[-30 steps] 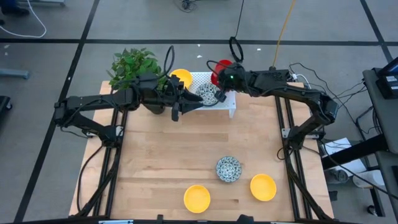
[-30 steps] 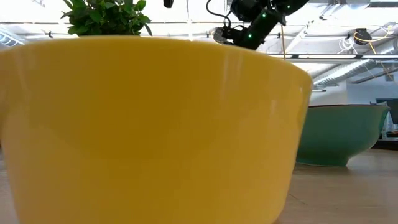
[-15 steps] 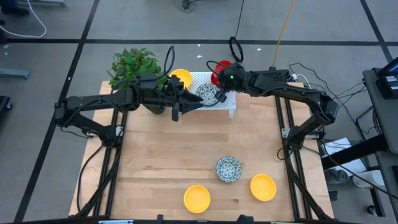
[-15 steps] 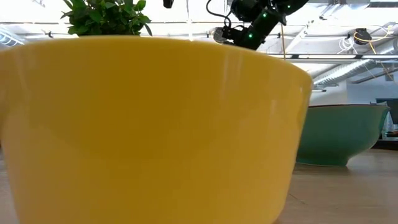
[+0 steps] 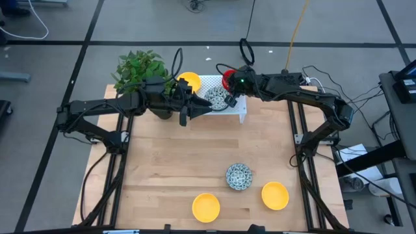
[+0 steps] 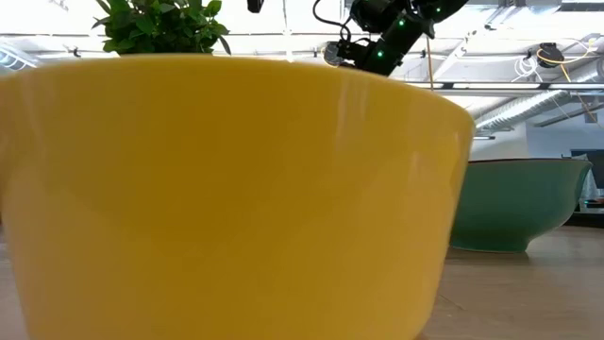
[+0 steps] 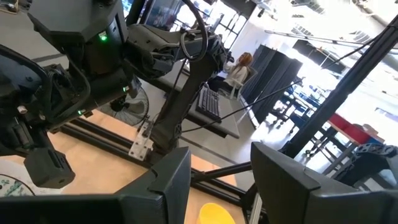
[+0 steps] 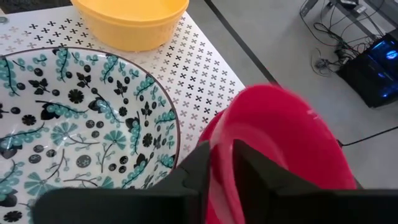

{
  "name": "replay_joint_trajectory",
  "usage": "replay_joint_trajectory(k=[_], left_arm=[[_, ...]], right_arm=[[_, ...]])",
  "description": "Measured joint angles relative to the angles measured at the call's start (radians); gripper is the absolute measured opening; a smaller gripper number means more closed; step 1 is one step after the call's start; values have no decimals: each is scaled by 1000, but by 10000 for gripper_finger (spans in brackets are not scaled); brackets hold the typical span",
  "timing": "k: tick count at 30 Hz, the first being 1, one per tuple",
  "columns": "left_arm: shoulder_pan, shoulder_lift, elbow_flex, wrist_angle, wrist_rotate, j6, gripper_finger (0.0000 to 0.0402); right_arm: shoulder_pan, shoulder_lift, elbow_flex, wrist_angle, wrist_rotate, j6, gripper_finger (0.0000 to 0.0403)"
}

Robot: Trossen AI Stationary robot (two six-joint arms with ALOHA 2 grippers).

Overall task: Pick & Place Mini bowls
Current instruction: Stack the red bowl on the red bowl on the shelf, then stack the yellow bowl on the yellow bowl on the shelf

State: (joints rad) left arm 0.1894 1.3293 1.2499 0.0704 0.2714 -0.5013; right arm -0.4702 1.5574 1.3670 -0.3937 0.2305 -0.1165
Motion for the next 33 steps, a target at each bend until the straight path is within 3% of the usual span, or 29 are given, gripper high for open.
replay_joint_trajectory(k=[8, 18, 30, 33], left_arm=[[-2, 0, 0, -1, 0, -6, 170], [-31, 0, 0, -103, 0, -58, 170], [-202, 1, 0, -223, -19, -88, 170], [-266, 20, 0, -250, -52, -153, 170]], right_arm=[[0, -16, 0, 39, 2, -2, 118], [13, -131, 0, 74, 1, 0, 140], [142, -301, 0, 36, 0, 27, 139], [190, -334, 0, -25, 0, 35, 138]])
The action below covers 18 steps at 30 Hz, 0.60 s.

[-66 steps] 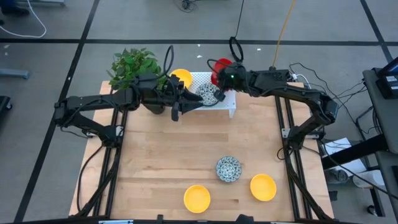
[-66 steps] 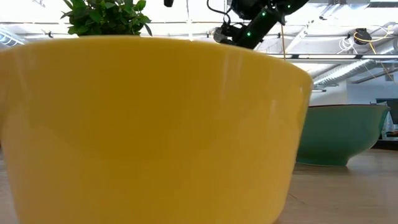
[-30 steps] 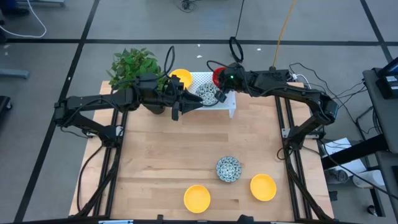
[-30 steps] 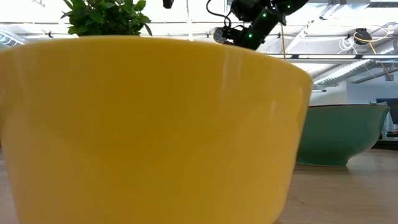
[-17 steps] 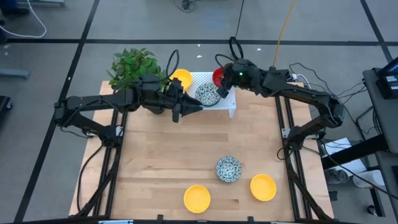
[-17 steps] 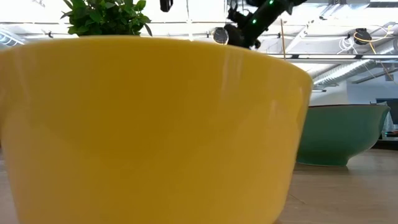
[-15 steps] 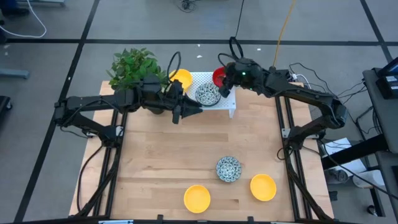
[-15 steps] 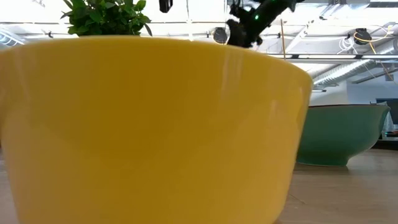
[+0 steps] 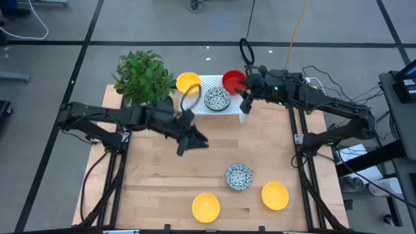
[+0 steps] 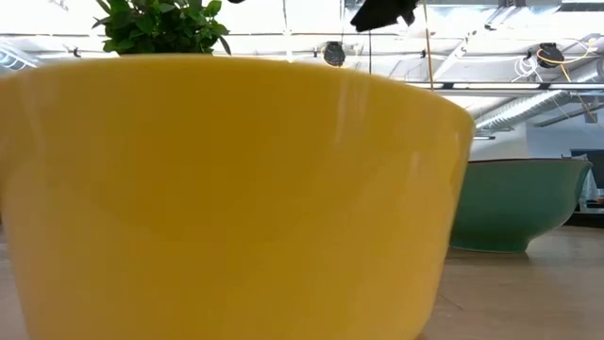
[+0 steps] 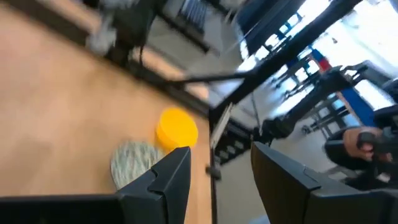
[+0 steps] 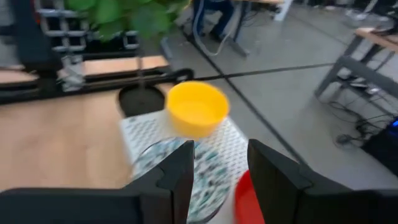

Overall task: Pick & Place Mini bowls
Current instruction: Stack the yellow bowl on the yellow bowl on the shelf

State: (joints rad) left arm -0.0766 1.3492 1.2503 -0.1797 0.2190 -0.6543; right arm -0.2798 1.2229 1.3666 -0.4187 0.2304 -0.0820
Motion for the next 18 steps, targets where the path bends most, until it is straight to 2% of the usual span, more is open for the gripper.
replay_joint_trajectory(k=[5, 18], left_arm=[[-102, 66, 0, -25, -69, -125, 170], [-291, 301, 0, -67, -88, -483, 170]], right_arm=[[82, -48, 0, -128, 0, 62, 139], [234, -91, 0, -319, 0, 149, 135]])
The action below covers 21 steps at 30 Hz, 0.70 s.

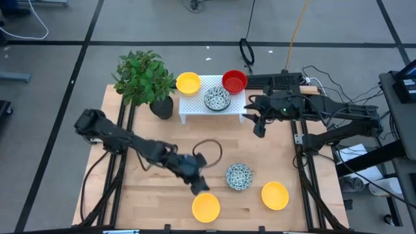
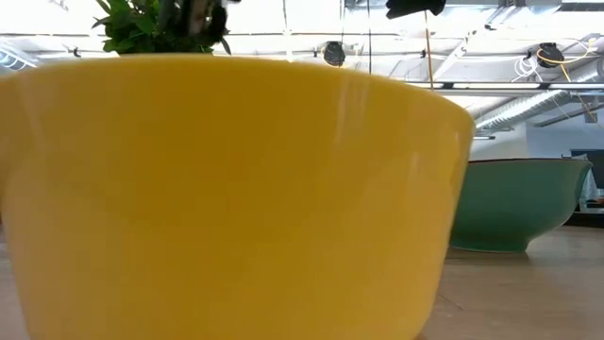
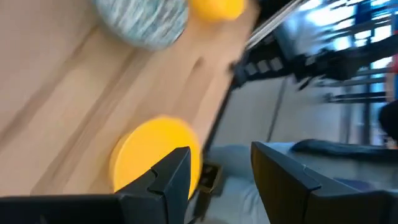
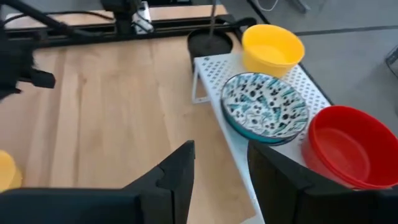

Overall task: Pick & Place Mini bowls
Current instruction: Stack the yellow bowl on the yellow bowl on the shelf

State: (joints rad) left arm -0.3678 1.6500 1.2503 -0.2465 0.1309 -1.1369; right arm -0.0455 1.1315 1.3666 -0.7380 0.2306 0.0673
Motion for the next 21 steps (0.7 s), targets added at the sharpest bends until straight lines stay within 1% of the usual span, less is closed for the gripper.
replay_joint_trajectory(k=[4, 8, 17, 21], left_arm=[[-33, 74, 0, -70, 0, -61, 170], [-55, 140, 0, -105, 2, -101, 170], [-83, 245, -1, -124, 1, -109, 170], [-84, 279, -1, -122, -2, -76, 170]], right_arm=[[31, 0, 0, -13, 2, 0, 135], [48, 0, 0, -15, 2, -4, 135], [51, 0, 0, -15, 3, -1, 134], [51, 0, 0, -15, 3, 0, 134]])
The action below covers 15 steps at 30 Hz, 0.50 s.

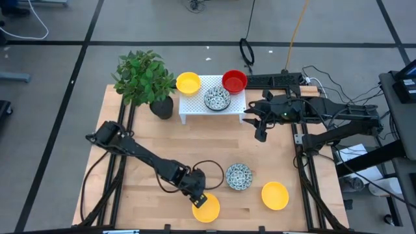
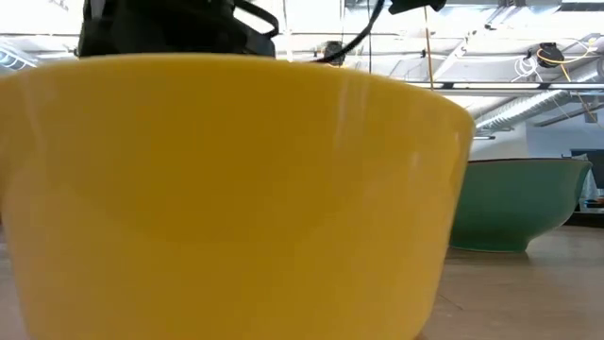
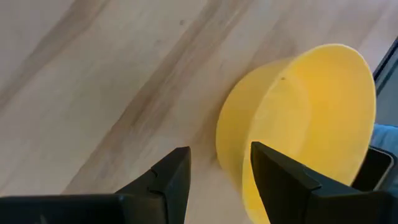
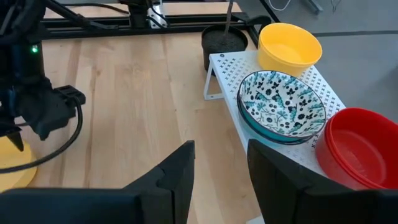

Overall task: Pick & Place Mini bowls
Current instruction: Stack the yellow bowl on the yellow bowl on the shelf

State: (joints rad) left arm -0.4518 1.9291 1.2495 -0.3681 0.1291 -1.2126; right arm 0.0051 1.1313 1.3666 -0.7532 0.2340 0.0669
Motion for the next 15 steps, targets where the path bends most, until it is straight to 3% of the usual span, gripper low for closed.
replay_joint_trajectory(k=[5, 8, 12, 15], left_arm=[[-4, 28, 0, 0, -25, 72, 156], [-8, 29, 0, -17, -77, 117, 112], [14, 21, 0, -21, -112, 149, 25], [41, 14, 0, -17, -123, 145, 13]], right_arm=[[0, 0, 0, 0, 0, 0, 134], [0, 0, 0, 0, 0, 0, 134], [0, 0, 0, 0, 0, -1, 134], [0, 0, 0, 0, 0, -2, 134]])
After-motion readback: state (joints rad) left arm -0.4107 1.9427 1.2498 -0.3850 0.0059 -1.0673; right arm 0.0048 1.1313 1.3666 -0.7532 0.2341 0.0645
